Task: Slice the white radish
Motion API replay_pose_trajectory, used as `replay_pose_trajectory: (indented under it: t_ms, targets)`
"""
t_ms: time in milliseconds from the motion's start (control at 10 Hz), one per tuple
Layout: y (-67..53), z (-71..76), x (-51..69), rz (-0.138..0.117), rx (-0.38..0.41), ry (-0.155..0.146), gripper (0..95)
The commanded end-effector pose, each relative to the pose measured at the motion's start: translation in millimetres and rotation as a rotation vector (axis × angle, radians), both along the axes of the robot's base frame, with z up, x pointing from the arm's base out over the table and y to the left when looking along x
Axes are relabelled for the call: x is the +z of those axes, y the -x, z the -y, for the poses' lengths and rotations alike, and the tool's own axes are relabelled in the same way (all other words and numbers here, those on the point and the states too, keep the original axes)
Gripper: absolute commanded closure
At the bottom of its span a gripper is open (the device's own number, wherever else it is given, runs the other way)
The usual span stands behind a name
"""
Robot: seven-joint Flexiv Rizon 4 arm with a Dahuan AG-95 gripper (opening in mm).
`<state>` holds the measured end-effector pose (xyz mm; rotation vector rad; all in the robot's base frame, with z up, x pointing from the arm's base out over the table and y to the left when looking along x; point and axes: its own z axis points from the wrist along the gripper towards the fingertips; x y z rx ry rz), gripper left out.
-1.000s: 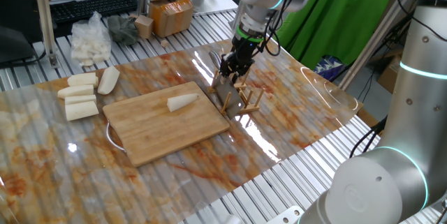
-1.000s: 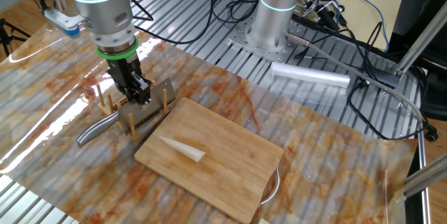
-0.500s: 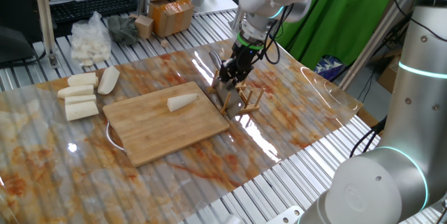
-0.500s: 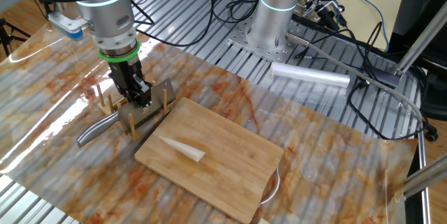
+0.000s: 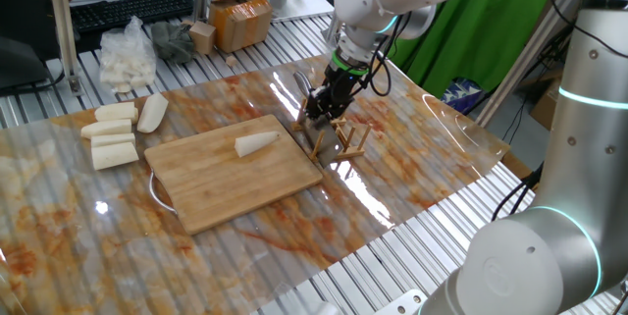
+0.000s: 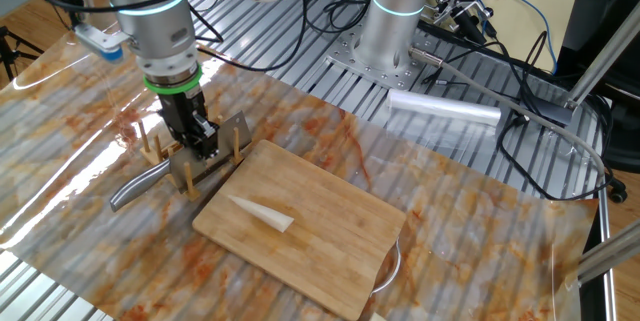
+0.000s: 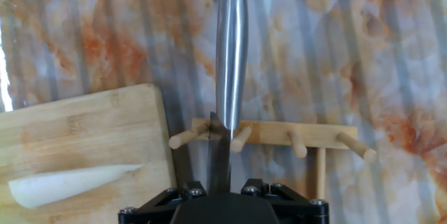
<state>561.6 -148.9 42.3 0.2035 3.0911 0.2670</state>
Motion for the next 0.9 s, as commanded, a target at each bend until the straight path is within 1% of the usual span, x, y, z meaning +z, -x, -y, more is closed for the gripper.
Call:
replay_pose_trajectory:
  t_ms: [100, 300, 700, 900]
  targets:
    - [-2.7, 0.9, -1.4, -0.001, 0.002, -0.004, 57.0]
    - [-2.6, 1.4, -4.8, -0.001, -0.002, -0.01, 57.0]
    - [-1.2, 0.6, -10.9, 0.002, -0.008, -0.035, 57.0]
    - [-1.1, -0.6, -13.5, 0.005, -0.011, -0.039, 57.0]
